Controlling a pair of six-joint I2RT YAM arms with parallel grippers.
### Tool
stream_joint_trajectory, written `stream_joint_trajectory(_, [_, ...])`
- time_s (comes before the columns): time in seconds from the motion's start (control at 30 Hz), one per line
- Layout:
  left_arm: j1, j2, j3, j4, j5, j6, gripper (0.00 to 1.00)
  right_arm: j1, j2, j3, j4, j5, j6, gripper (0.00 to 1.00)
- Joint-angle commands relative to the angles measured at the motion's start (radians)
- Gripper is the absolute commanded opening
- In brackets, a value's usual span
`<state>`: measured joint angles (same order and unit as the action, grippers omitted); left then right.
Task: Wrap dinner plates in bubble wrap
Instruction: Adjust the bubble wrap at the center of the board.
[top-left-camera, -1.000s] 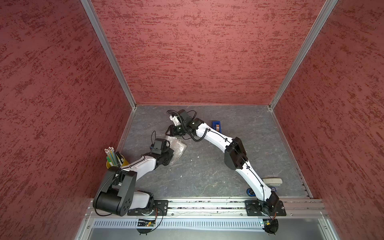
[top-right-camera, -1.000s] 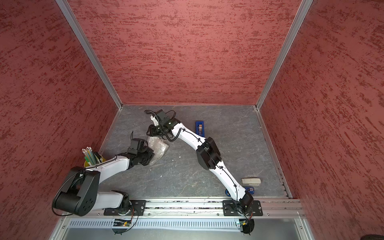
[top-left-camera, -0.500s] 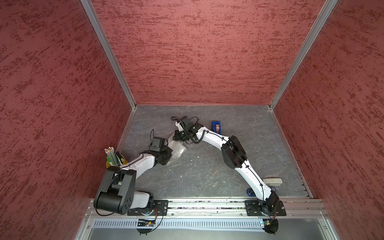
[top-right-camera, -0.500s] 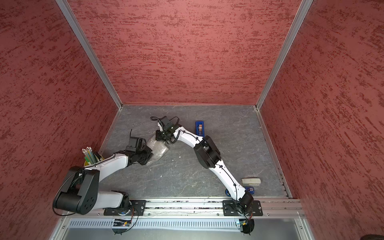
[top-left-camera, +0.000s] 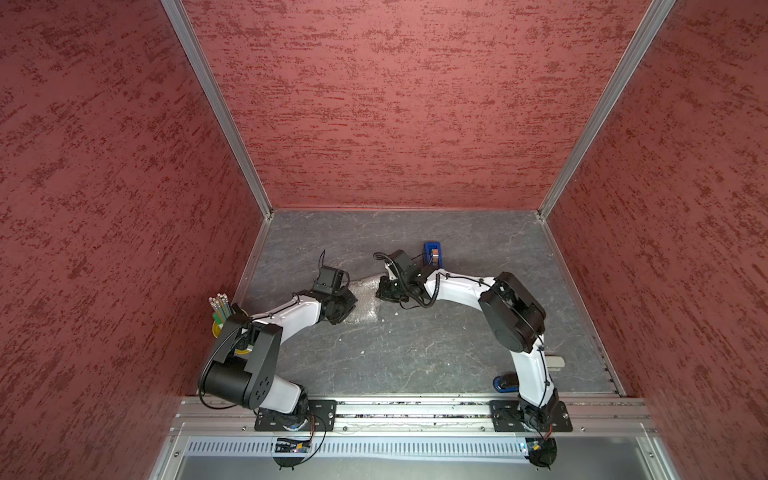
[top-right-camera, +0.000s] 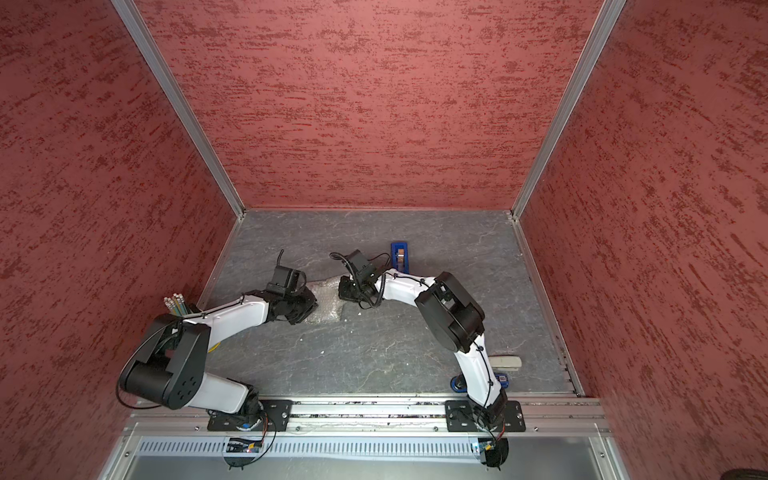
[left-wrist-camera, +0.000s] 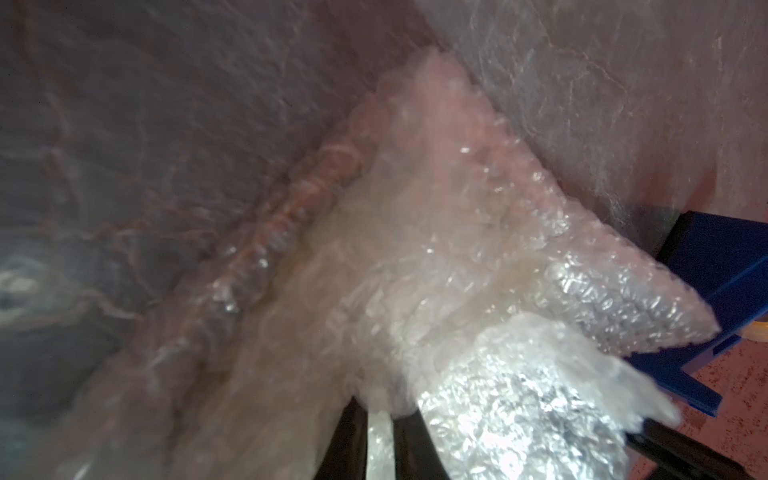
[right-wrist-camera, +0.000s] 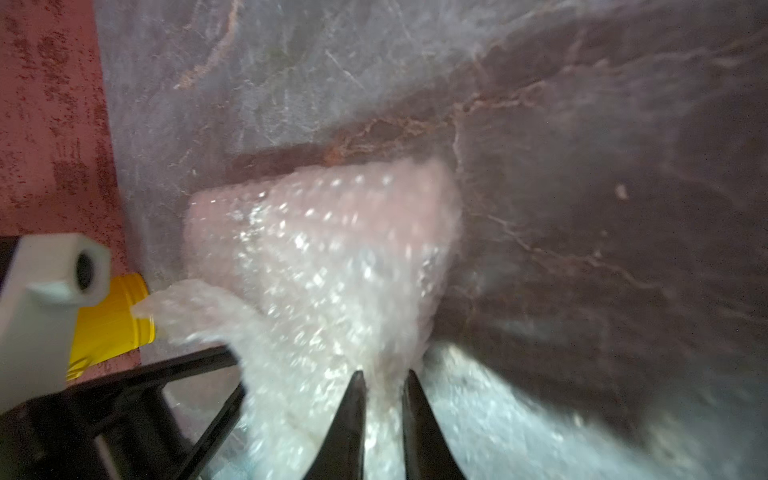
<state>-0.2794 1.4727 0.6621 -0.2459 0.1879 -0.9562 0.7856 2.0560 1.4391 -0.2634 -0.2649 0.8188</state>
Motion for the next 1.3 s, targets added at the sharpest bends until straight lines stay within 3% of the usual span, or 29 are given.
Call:
stream_joint_trajectory(0.0, [-0.008,0.027,-0.019,-0.041,0.038,0.027,0.16,0.025,-0.097,0.070,-0.005,0.041,-0.050,0.20])
stream_joint_trajectory(0.13, [0.012,0.023,-0.009,-0.039,0.046,0.037,0.17,0.058,-0.055,0.175,-0.116,0.055,-0.130,0.20])
stream_joint_trajectory(0.3, [0.028,0.039,-0.005,-0.029,0.068,0.044,0.17,0.072,0.033,0.201,-0.098,0.017,-0.133,0.19])
stream_joint_trajectory(0.77, [0.039,0.073,-0.013,-0.001,0.104,0.044,0.19,0.032,0.145,0.137,-0.018,0.015,-0.103,0.16])
stream_joint_trajectory(0.97, [0.022,0.092,0.048,0.068,0.139,0.008,0.25,0.032,0.152,0.097,0.027,-0.031,-0.071,0.16])
stream_joint_trajectory(1.27, [0.014,0.155,0.105,0.186,0.087,-0.034,0.24,0.032,0.145,0.070,0.052,-0.040,-0.049,0.14])
